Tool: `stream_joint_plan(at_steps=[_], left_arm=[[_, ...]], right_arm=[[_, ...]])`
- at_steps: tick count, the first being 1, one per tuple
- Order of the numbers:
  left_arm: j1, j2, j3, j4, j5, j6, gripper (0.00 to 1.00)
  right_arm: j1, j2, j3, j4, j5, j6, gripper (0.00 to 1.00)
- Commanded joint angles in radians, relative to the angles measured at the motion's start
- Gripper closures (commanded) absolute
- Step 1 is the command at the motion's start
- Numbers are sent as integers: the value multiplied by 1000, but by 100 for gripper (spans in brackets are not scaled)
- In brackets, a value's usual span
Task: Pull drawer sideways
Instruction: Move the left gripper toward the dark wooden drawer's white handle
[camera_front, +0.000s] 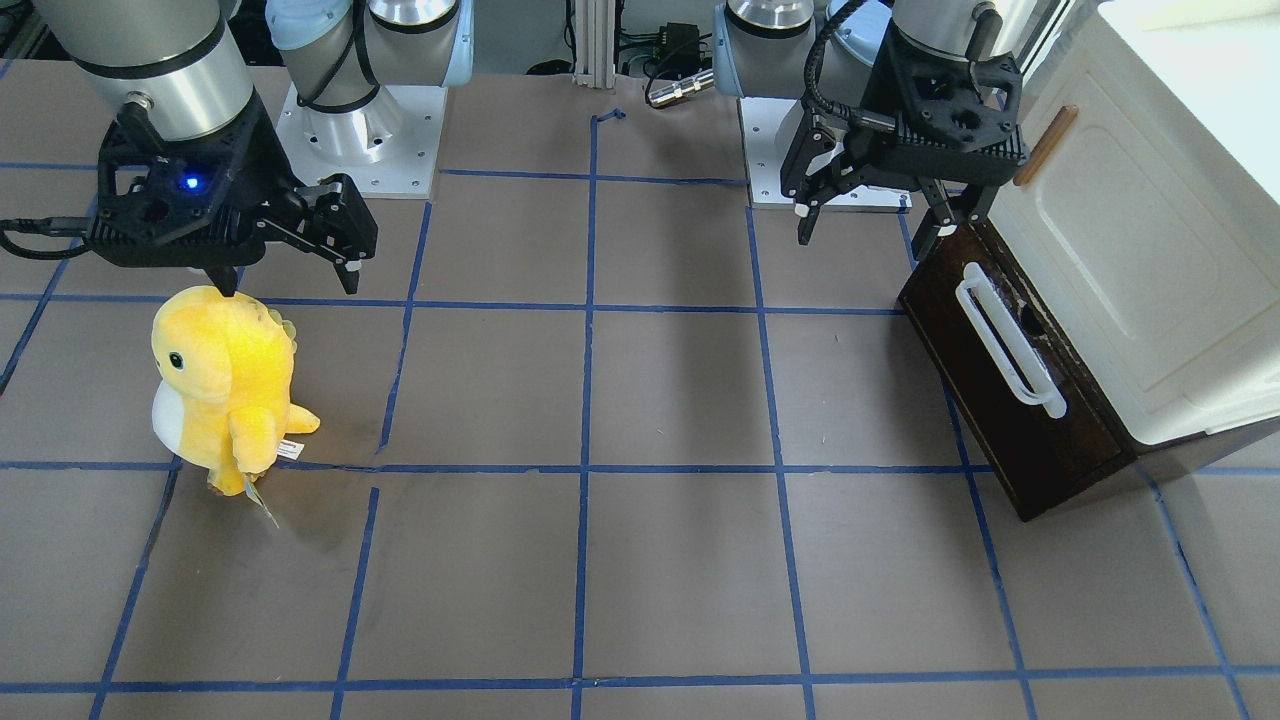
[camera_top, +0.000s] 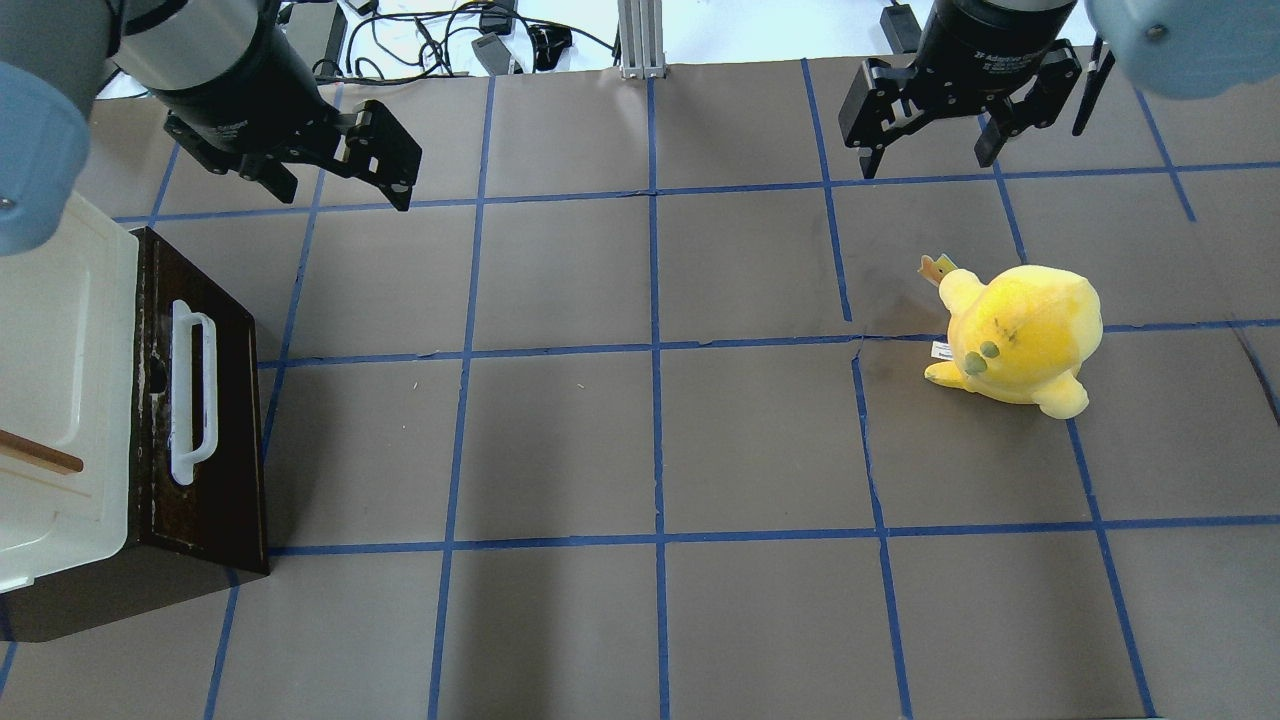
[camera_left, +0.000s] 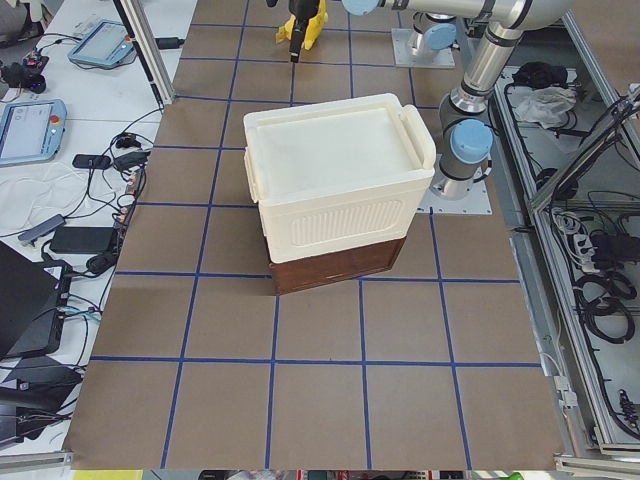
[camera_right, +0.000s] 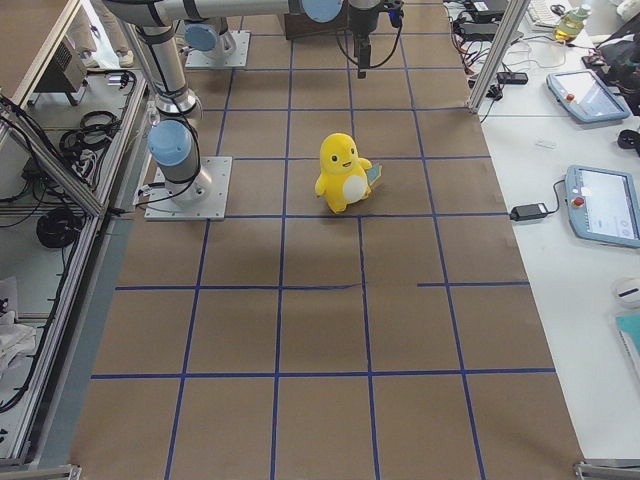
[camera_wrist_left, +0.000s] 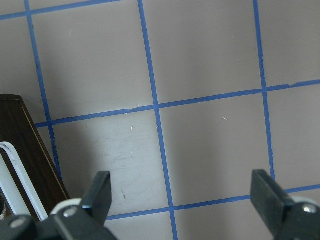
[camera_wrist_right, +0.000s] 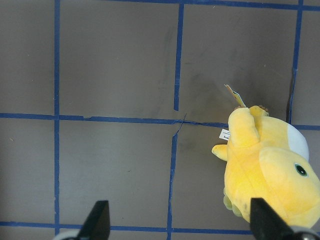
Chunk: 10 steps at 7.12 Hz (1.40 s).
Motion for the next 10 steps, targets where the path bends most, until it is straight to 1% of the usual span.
stream_joint_plan(at_steps=[1,3,5,8,9,10], left_arm=[[-1,1,-2,0,-1,-5,0],[-1,-1,11,-34,3,-19,0],[-5,-12,6,-32,2,-69,0],[-22,-38,3,-17,16,-91,0],[-47,-21,-2,-26,79,-99,0],[-57,3,-6,-66,171,-122,0]], right_arm=[[0,0,0,0,0,0,0],[0,0,0,0,0,0,0],[0,0,0,0,0,0,0],[0,0,0,0,0,0,0],[0,0,0,0,0,0,0],[0,0,0,0,0,0,0]])
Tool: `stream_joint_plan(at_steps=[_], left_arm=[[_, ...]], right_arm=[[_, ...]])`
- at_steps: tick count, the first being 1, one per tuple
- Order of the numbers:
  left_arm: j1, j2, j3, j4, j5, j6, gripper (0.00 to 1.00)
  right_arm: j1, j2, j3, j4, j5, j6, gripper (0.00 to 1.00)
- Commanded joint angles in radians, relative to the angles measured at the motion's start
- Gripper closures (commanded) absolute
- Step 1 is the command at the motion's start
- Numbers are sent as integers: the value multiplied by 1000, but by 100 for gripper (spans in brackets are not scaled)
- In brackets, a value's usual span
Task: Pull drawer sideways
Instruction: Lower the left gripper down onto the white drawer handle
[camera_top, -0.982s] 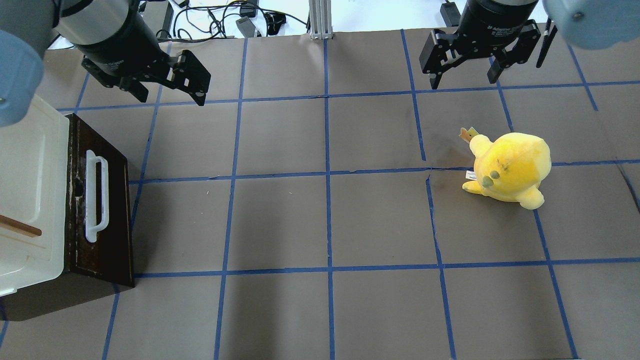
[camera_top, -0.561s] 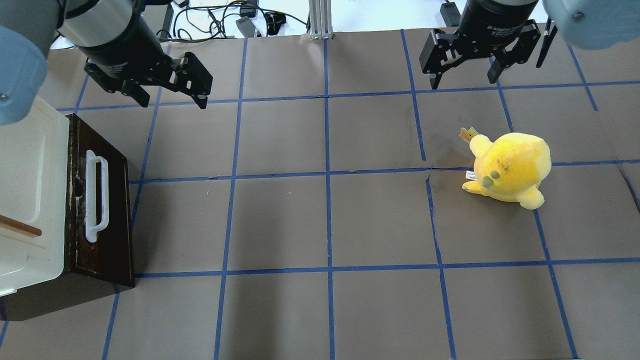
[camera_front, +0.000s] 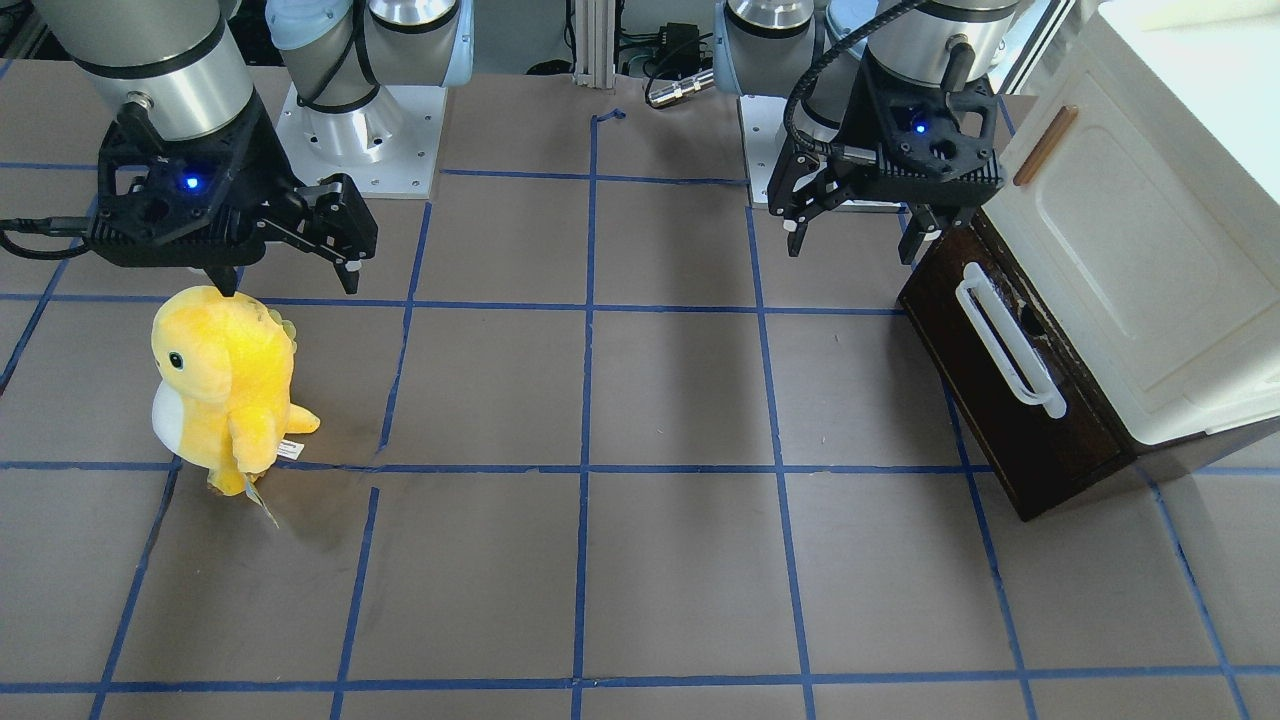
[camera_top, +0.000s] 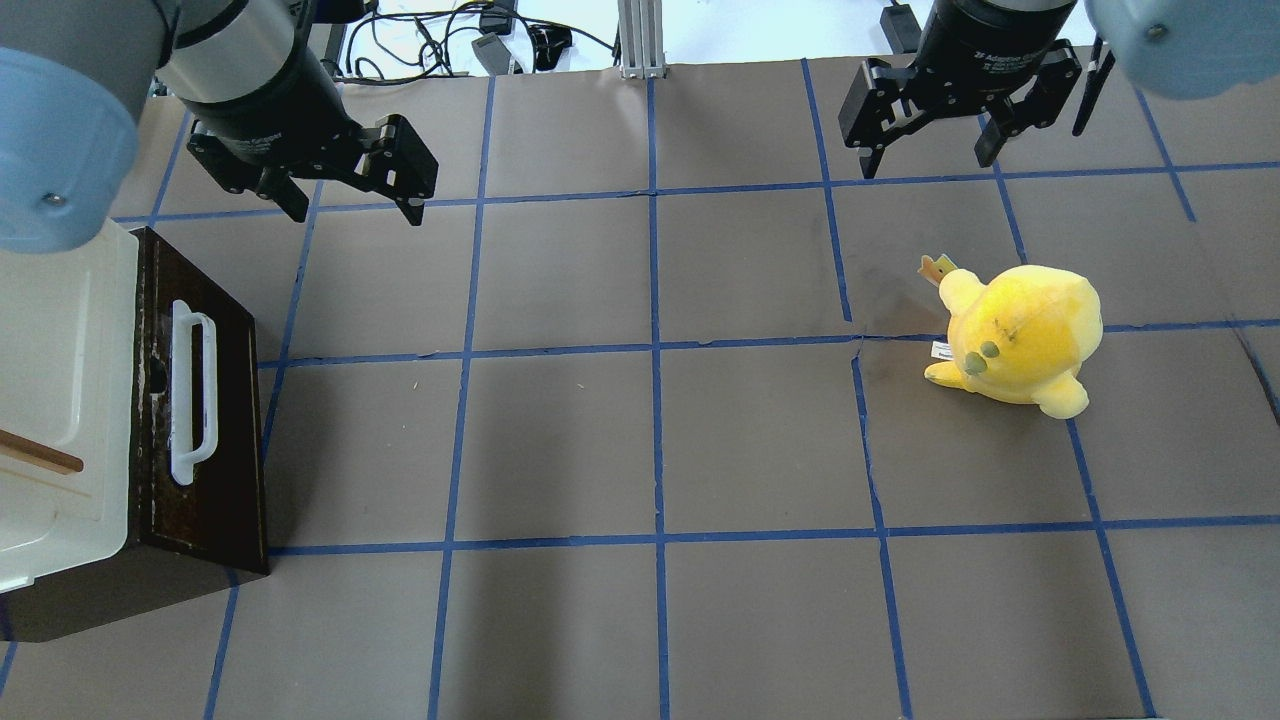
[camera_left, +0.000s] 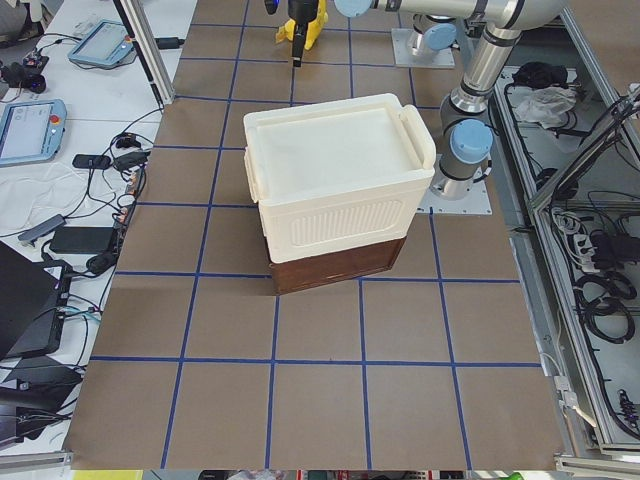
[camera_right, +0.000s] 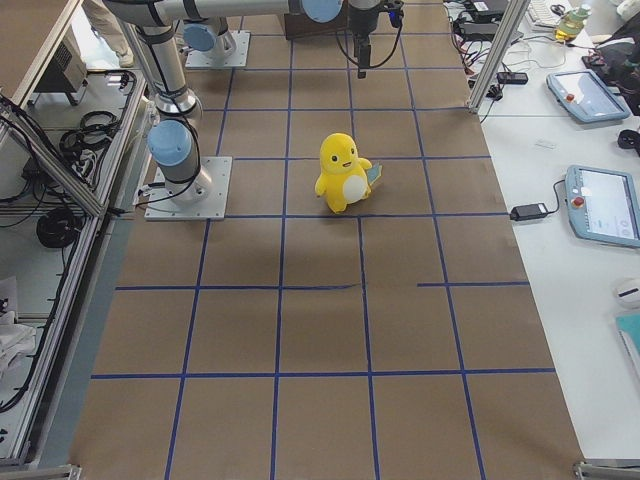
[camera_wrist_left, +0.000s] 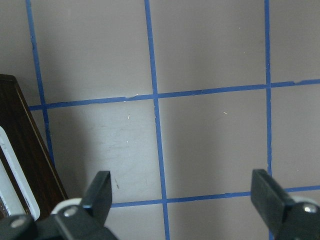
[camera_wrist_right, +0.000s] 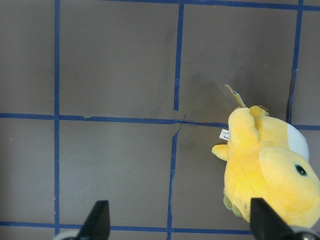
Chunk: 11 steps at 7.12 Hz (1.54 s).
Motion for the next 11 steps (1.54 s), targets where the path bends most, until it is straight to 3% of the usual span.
stream_joint_plan(at_steps=[1,5,6,8,10,11], left_arm=[[-25,7,-5,-30,91,-44,0],[-94,-112,-16,73,96,-238,0],[-104,-141,-34,71,190,-257,0],[-111,-154,-169,91,370,-293,0],[-109,-183,-311,117,640,-316,0],[-104,-200,-353,143,710,-316,0]], right_arm=[[0,0,0,0,0,0,0],[0,0,0,0,0,0,0],[0,0,0,0,0,0,0],[0,0,0,0,0,0,0],[0,0,0,0,0,0,0],[0,0,0,0,0,0,0]])
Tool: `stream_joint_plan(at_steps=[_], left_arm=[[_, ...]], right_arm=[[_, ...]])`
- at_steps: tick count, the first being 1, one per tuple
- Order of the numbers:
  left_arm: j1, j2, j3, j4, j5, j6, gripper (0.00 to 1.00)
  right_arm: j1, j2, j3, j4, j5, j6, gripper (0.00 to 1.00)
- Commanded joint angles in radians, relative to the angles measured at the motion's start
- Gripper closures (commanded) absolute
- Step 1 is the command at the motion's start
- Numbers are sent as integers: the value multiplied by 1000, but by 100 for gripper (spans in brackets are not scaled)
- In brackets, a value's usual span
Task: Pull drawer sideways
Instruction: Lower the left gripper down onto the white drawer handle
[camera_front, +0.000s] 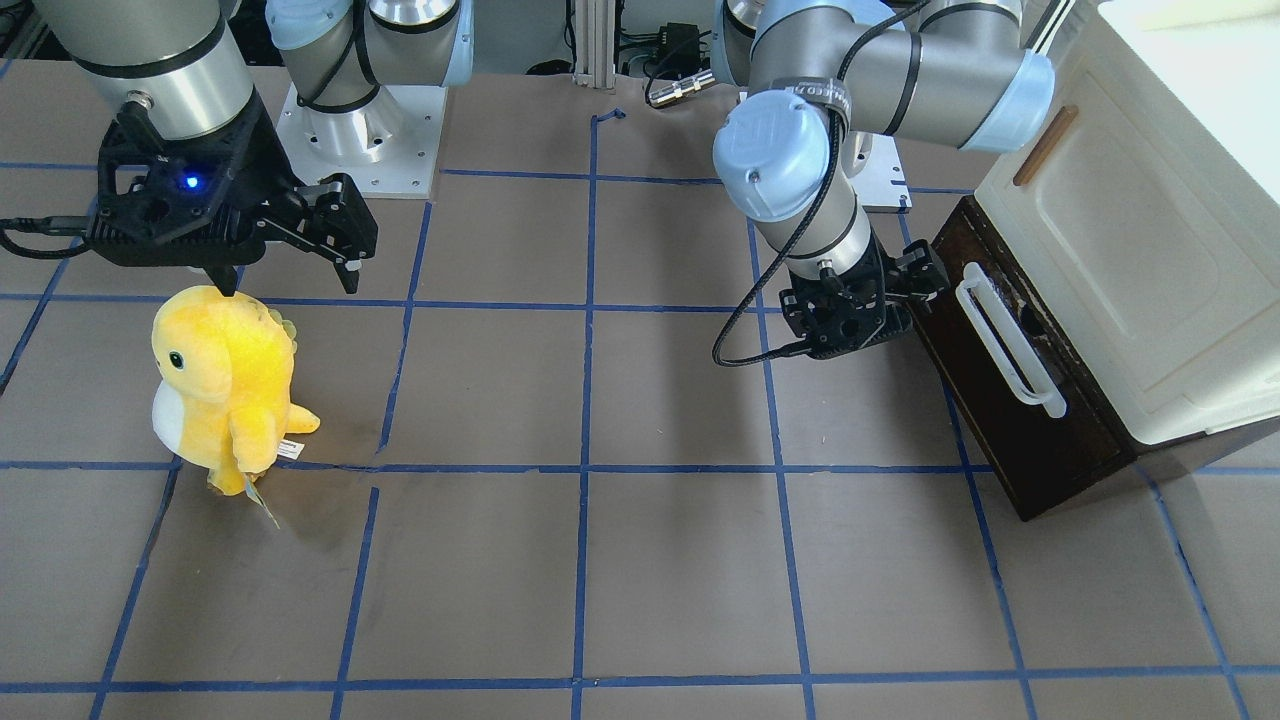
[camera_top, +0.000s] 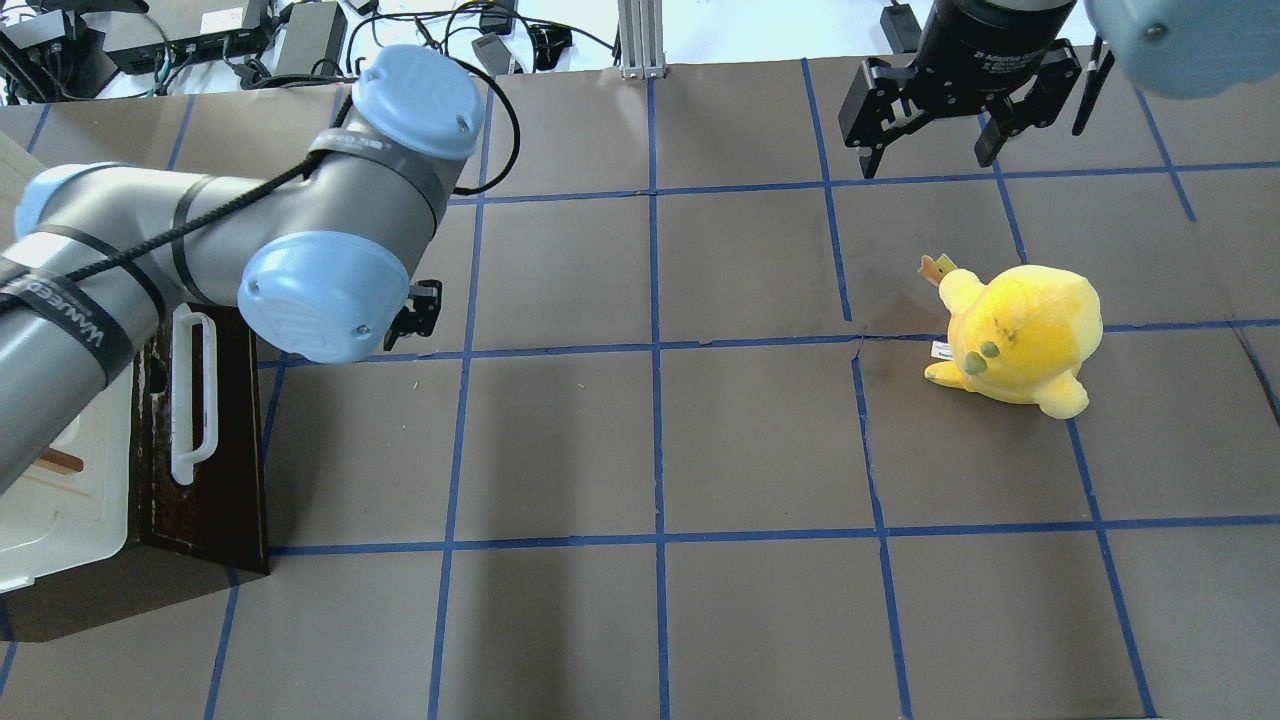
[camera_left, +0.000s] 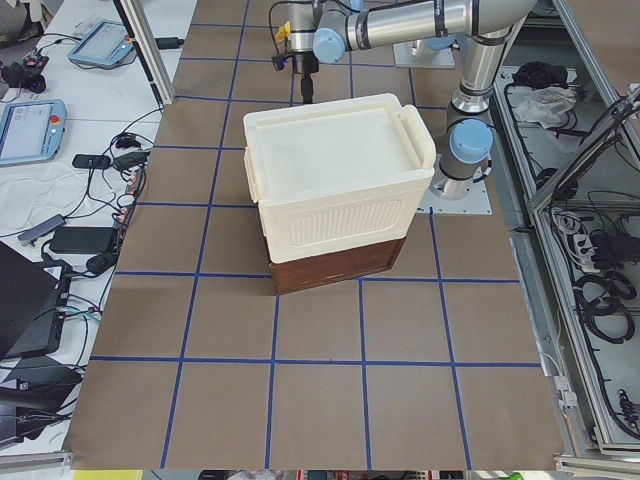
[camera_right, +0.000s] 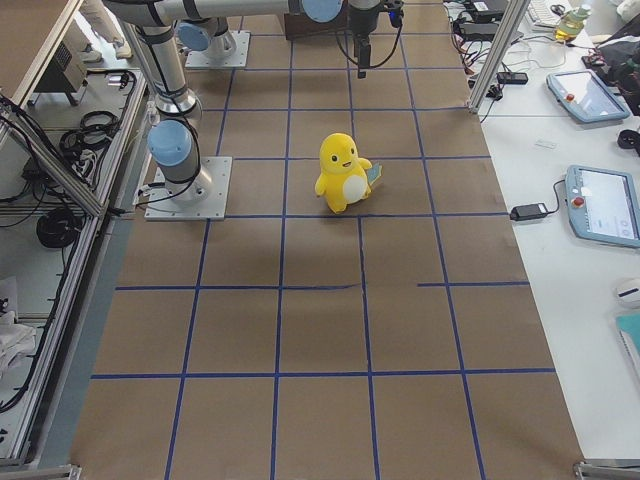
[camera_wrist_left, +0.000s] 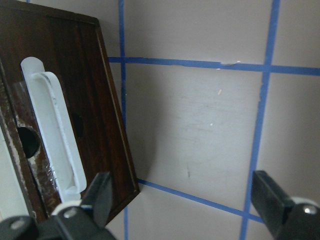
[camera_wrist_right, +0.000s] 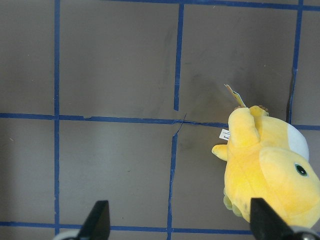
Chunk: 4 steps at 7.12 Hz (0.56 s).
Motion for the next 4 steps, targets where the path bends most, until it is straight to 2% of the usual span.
stream_joint_plan(at_steps=[1,2,3,4], left_arm=[[8,-43,-81,29,154,-1,0],[8,-72,-98,29,302,-4,0],[8,-97,-108,29,384,-6,0],[10,-118,-111,26,388,-6,0]], right_arm=[[0,0,0,0,0,0,0],[0,0,0,0,0,0,0],[0,0,0,0,0,0,0],[0,0,0,0,0,-2,0]])
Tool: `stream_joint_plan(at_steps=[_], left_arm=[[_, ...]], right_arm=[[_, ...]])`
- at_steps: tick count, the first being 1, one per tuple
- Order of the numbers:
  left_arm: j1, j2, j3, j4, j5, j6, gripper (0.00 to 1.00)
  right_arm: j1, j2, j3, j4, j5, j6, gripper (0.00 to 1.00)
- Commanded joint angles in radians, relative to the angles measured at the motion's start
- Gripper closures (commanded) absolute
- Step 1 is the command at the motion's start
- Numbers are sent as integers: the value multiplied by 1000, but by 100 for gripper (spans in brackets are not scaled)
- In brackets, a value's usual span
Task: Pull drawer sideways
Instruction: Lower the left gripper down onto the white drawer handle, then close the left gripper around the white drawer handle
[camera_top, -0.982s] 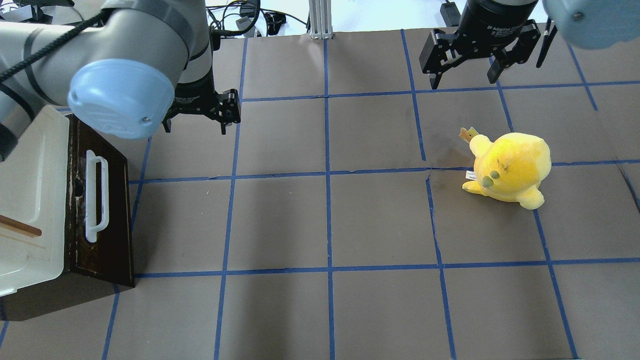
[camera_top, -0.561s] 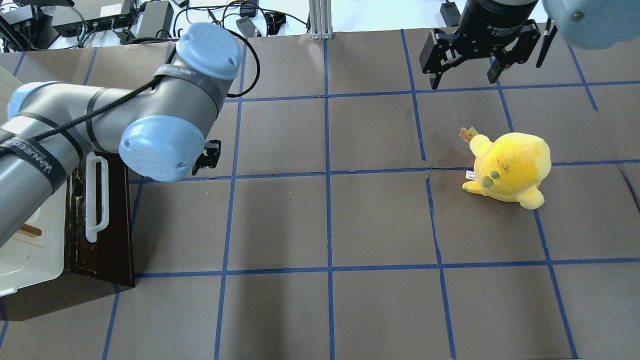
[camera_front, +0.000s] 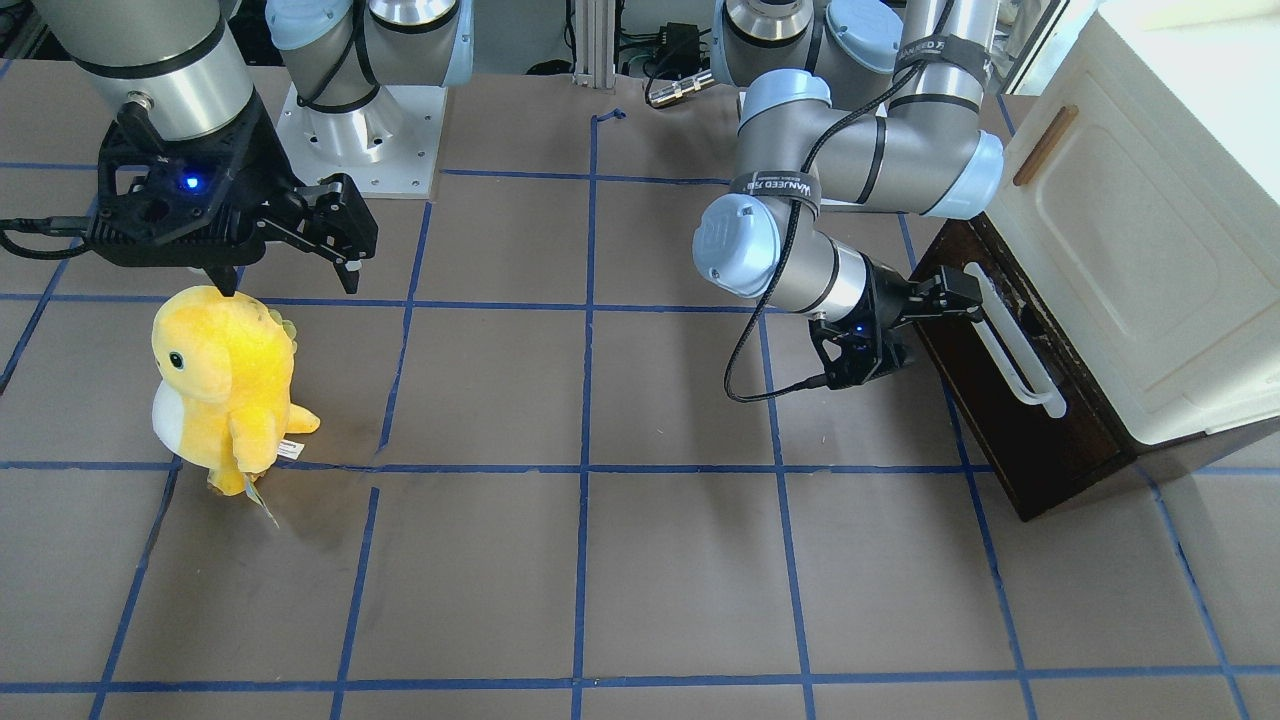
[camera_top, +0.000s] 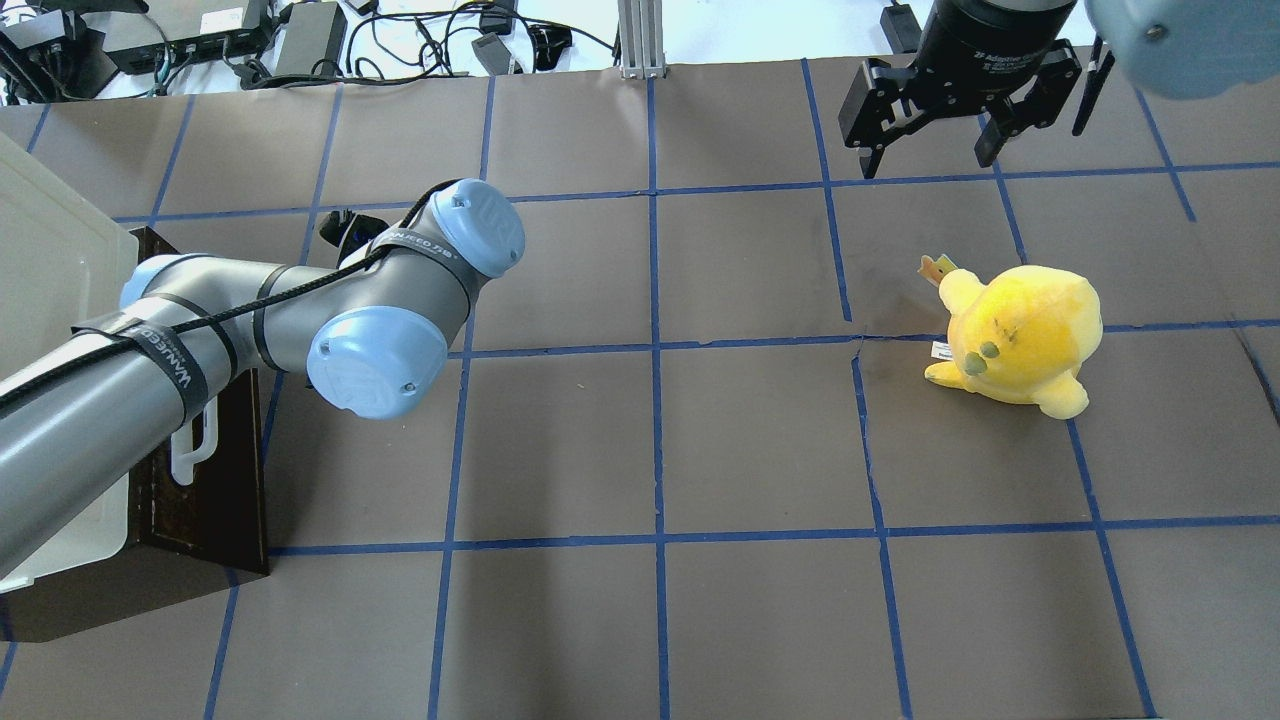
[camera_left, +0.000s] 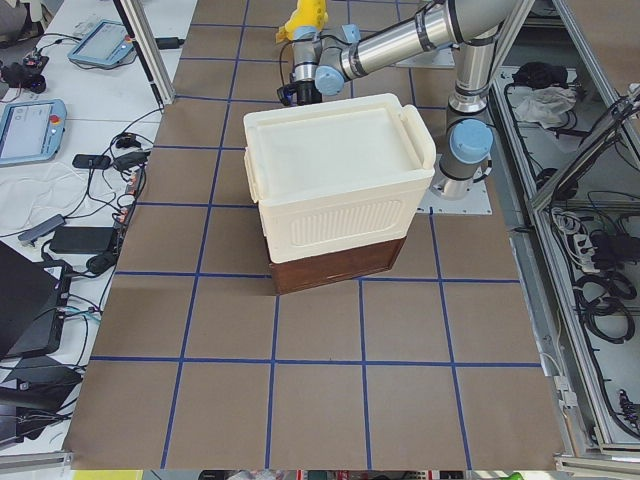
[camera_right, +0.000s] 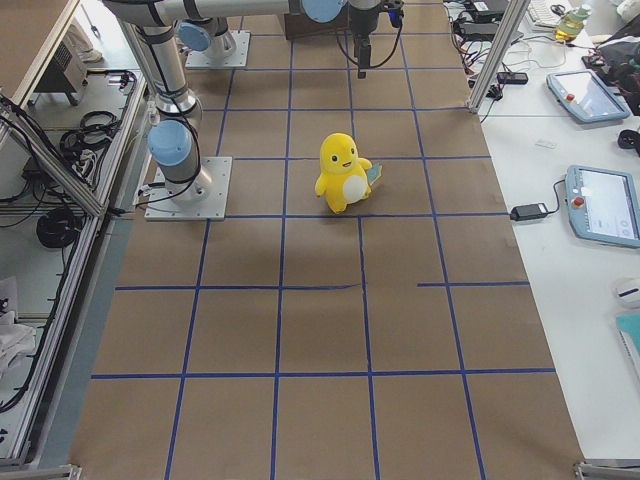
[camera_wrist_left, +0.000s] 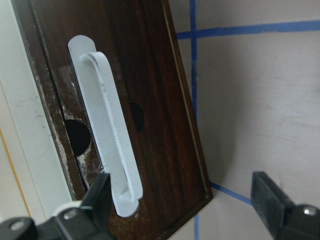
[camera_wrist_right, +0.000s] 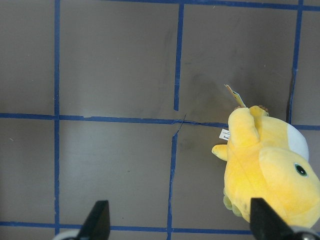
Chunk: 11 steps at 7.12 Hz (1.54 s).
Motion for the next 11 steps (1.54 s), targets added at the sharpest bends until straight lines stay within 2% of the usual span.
stream_joint_plan(at_steps=[1,3,4,5,9,10,11], left_arm=[[17,-53,-8,-9,50,4,0],[41,-77,-9,-11,56,11,0],[43,-96,-11,-11,181,5,0],[49,-109,-18,-10,208,2,0],[84,-127,-32,-13,220,4,1],[92,-127,-40,-13,222,5,6],[93,-127,-40,-13,221,5,17]], right_arm=[[0,0,0,0,0,0,0],[0,0,0,0,0,0,0],[0,0,0,0,0,0,0],[0,0,0,0,0,0,0],[0,0,0,0,0,0,0],[0,0,0,0,0,0,0],[0,0,0,0,0,0,0]])
